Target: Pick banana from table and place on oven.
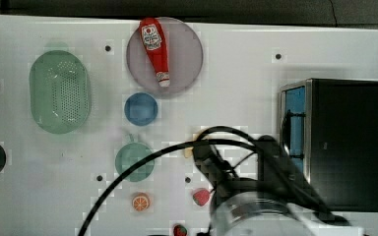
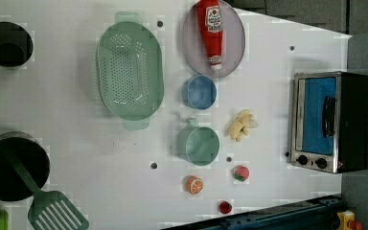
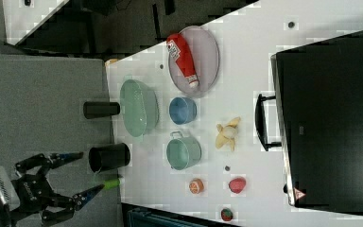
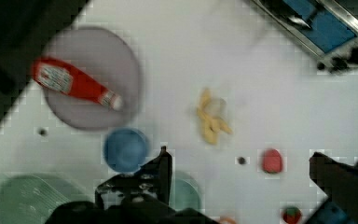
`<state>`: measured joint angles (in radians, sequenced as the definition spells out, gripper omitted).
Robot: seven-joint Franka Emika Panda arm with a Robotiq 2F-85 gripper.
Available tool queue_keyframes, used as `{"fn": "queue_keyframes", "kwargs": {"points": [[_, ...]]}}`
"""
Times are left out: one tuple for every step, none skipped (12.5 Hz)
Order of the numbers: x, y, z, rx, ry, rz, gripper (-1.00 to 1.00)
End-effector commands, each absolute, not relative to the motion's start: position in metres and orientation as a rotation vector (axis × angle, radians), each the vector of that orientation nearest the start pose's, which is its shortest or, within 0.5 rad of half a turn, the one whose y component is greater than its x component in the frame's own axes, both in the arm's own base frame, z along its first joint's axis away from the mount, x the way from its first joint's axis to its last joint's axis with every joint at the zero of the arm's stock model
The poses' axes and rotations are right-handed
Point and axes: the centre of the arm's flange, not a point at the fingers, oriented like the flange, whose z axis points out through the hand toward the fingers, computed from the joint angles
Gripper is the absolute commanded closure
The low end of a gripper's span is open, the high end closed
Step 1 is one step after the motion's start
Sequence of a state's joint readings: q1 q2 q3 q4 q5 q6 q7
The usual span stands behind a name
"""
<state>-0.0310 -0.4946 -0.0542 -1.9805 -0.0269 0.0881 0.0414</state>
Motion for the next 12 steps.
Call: {"fn": "queue_keyframes", "kwargs": {"points": [[0.447,-0.032,0.555,-2.882,1.313,0.093,-1.0],[0.456,-0.032,0.534,-2.883,1.313,0.094,-1.0],[0.466,-0.032,0.51,-2.886,1.31,0.092,-1.0],[0.474,-0.032,0.487,-2.886,1.308,0.083,-1.0],[0.482,-0.032,0.463,-2.884,1.307,0.068,-1.0],[0.488,-0.032,0.438,-2.881,1.305,0.048,-1.0],[0.492,-0.032,0.412,-2.877,1.303,0.025,-1.0],[0.495,-0.032,0.386,-2.872,1.299,-0.005,-1.0],[0.497,-0.032,0.362,-2.865,1.294,-0.039,-1.0],[0.497,-0.032,0.338,-2.862,1.292,-0.057,-1.0],[0.496,-0.032,0.314,-2.864,1.292,-0.056,-1.0],[0.494,-0.032,0.291,-2.869,1.295,-0.04,-1.0]]}}
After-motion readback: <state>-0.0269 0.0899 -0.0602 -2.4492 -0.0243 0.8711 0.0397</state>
